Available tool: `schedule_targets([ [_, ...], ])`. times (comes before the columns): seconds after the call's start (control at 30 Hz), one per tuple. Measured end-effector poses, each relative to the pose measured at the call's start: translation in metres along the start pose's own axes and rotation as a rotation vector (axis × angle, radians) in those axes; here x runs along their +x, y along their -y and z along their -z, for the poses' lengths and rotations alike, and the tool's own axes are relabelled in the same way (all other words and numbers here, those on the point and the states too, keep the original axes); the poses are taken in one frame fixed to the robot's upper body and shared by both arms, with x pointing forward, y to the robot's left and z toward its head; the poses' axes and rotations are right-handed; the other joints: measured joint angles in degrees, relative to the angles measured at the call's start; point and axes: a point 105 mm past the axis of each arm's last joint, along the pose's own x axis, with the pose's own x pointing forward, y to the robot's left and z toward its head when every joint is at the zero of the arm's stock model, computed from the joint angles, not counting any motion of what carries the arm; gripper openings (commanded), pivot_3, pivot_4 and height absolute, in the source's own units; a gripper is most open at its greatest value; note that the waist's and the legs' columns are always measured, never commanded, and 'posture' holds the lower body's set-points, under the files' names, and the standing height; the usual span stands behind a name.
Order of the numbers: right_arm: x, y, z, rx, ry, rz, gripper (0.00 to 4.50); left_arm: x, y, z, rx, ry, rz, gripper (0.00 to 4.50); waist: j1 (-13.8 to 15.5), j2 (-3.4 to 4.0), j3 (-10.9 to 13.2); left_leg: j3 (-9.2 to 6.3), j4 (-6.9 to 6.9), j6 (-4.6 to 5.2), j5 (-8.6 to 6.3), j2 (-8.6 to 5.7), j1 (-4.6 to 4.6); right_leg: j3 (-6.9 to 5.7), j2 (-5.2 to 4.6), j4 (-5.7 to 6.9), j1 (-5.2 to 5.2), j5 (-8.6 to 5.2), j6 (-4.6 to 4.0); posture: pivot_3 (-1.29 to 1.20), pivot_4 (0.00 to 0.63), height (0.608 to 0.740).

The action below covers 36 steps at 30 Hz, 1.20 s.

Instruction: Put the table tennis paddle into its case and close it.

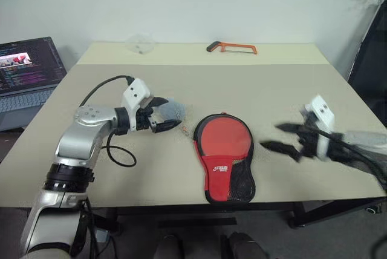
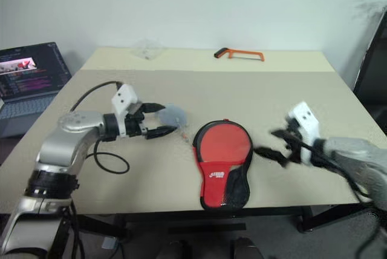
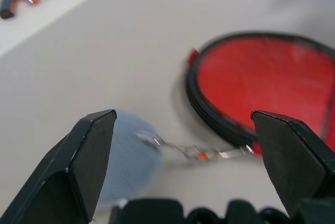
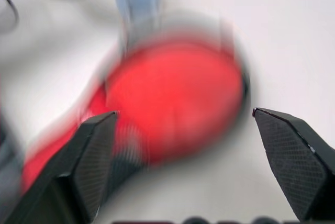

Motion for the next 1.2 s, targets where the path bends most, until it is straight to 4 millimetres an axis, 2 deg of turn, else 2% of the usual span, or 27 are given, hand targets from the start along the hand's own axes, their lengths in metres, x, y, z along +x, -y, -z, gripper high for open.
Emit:
schedule_targets([
  [0.03,0.021,-0.004,0.0,-0.011,0.038,0.006,4.46,0.002,-0.006,-0.002,0.011,0.0,-0.015,4.5,0.0,-0.03,0.0,-0.02,0.01,0.0,0.0,0.01,0.0,-0.03,0.01,0.01,0.0,0.0,-0.01,0.0,0.15,0.74],
  [0.13,0.064,-0.007,0.027,0.014,0.021,0.066,4.46,0.009,-0.021,0.0,0.023,-0.027,-0.063,4.5,0.7,-0.06,0.0,0.04,0.05,-0.01,0.0,0.0,-0.11,-0.03,-0.01,-0.01,-0.02,-0.02,-0.02,0.0,0.15,0.74],
  [0.23,0.088,-0.002,0.057,0.036,-0.035,0.146,4.46,0.02,-0.028,0.012,0.024,-0.088,-0.077,4.5,1.8,-0.05,0.0,0.06,0.14,-0.02,0.0,0.0,-0.45,-0.12,-0.06,-0.14,-0.17,0.13,-0.24,0.0,0.15,0.74],
  [0.3,0.096,-0.001,0.074,0.074,-0.067,0.179,4.46,0.028,-0.028,0.02,0.008,-0.113,-0.07,4.5,2.5,-0.05,0.0,0.04,0.15,-0.02,0.0,0.0,-0.62,-0.19,-0.07,-0.26,-0.23,0.16,-0.26,0.0,0.15,0.74],
  [0.47,0.1,0.0,0.086,0.167,-0.043,0.214,4.46,0.045,-0.03,0.024,-0.041,-0.128,-0.042,4.5,3.2,-0.11,-0.1,-0.06,0.25,-0.02,0.0,0.01,-0.56,-0.31,-0.06,-0.21,-0.13,0.17,-0.25,0.0,0.15,0.74],
  [0.53,0.099,-0.001,0.09,0.166,-0.05,0.219,4.46,0.051,-0.029,0.032,-0.075,-0.161,-0.022,4.5,3.1,-0.18,-0.2,-0.06,0.3,-0.02,0.0,0.01,-0.38,-0.3,-0.05,-0.14,0.02,0.16,-0.18,0.0,0.15,0.74],
  [0.77,0.099,-0.005,0.095,0.158,-0.061,0.222,4.46,0.062,-0.022,0.085,-0.122,-0.368,-0.066,4.5,3.1,-0.59,-0.5,-0.06,0.61,-0.02,0.0,0.01,-0.21,-0.21,-0.03,0.31,0.09,0.04,0.03,0.0,0.15,0.74],
  [1.1,0.102,-0.007,0.094,0.159,-0.066,0.235,4.46,0.095,-0.012,0.075,-0.125,-0.325,-0.147,4.5,3.1,-0.74,-0.7,-0.05,0.64,-0.02,0.0,0.01,-0.11,-0.18,-0.02,0.44,0.14,0.03,0.02,0.0,0.15,0.74],
  [1.2,0.103,-0.007,0.095,0.163,-0.076,0.251,4.5,0.101,-0.011,0.074,-0.111,-0.328,-0.174,3.92,3.1,-0.75,-0.7,-0.05,0.65,-0.03,0.0,0.0,-0.09,-0.18,-0.02,0.46,0.16,0.04,0.02,0.0,0.15,0.74],
])
